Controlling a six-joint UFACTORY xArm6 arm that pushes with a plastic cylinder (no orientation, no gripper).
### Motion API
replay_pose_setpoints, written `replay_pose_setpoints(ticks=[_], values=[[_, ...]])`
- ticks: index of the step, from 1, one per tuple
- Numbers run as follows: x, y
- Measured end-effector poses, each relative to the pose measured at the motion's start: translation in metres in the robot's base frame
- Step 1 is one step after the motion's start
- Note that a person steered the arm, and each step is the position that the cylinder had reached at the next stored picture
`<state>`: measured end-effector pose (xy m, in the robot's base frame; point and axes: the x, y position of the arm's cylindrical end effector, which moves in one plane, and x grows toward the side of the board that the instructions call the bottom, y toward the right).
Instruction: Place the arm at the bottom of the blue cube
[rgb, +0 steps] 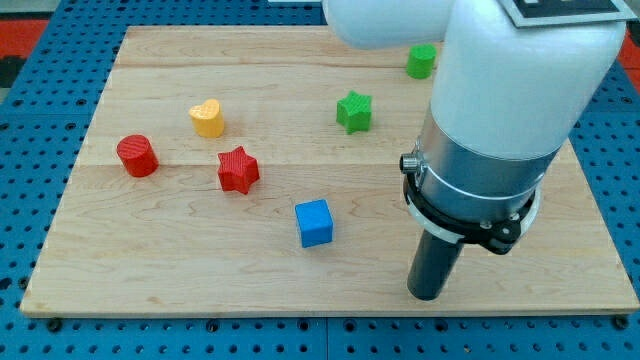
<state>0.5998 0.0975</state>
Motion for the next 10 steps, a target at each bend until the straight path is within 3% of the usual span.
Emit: replay_pose_setpoints(ticks=[3, 4, 5, 7, 8, 9, 10], values=[[0.000, 0.015], [0.004, -0.008], [0.018, -0.079], [0.018, -0.107], [0.013, -0.109], [-0.043, -0.109], [-0.044, -0.109]])
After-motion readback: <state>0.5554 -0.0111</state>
